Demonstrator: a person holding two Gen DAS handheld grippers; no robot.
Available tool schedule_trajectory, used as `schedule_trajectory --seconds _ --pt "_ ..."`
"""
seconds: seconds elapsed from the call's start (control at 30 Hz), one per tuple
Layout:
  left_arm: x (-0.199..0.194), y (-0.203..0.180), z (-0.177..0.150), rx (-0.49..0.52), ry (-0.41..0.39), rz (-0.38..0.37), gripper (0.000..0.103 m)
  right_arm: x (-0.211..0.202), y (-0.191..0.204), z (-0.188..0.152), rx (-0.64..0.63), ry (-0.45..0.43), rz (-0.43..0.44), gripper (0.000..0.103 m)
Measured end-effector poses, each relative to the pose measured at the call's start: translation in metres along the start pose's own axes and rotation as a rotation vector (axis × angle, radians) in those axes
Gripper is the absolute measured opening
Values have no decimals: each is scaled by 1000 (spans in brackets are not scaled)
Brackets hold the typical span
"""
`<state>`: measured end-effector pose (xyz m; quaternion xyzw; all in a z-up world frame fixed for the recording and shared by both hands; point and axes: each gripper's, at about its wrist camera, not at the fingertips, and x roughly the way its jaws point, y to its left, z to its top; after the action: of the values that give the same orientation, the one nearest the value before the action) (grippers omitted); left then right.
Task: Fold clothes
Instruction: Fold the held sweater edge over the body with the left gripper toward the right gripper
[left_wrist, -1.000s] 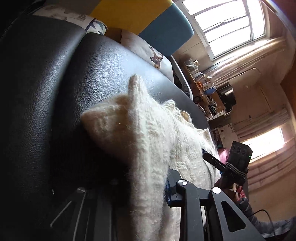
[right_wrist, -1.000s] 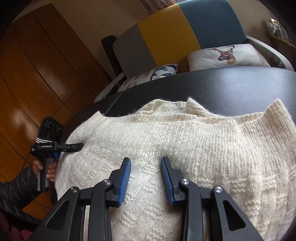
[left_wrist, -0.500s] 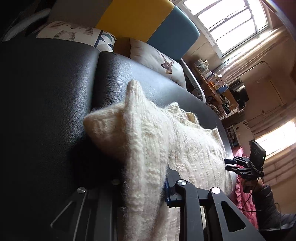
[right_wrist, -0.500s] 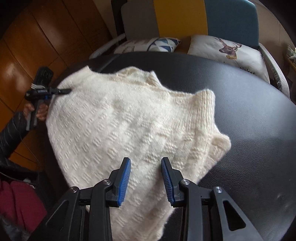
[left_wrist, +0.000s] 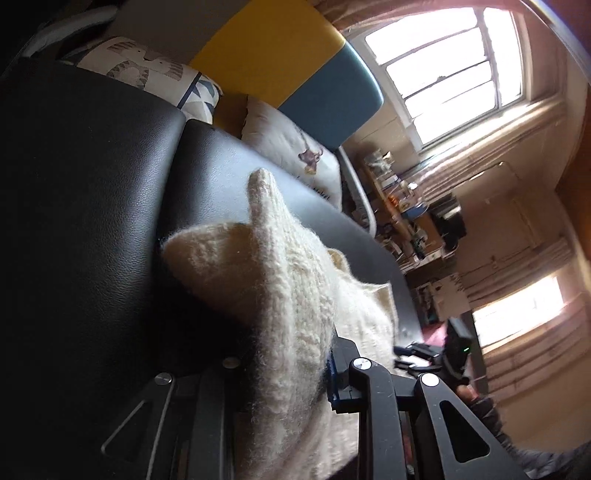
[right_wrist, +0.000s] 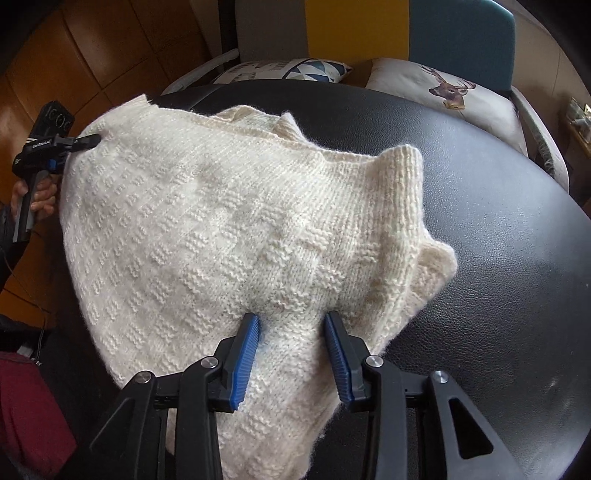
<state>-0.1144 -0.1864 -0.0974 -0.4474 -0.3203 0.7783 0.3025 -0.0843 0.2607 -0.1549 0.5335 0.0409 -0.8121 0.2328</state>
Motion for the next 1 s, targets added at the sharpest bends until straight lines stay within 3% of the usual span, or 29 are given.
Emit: schedule_trajectory --seconds 0.17,0.33,0.57,0.73,0.83,1.0 --pt "-13 -8 -12 -120 -114 -154 23 3 4 -3 88 -59 8 41" --pt "-14 -24 -10 -201 -176 -207 23 10 17 1 139 -98 16 41" --pt "9 -73 8 -231 -183 -140 23 16 33 3 173 -145 30 41" --pt "49 -128 10 -165 -158 -62 23 19 41 -8 204 -205 83 41" --pt "83 -159 2 -106 -112 -16 23 18 41 -16 217 -236 118 41" --pt "160 -184 -21 0 19 127 22 14 40 -25 239 -283 175 41"
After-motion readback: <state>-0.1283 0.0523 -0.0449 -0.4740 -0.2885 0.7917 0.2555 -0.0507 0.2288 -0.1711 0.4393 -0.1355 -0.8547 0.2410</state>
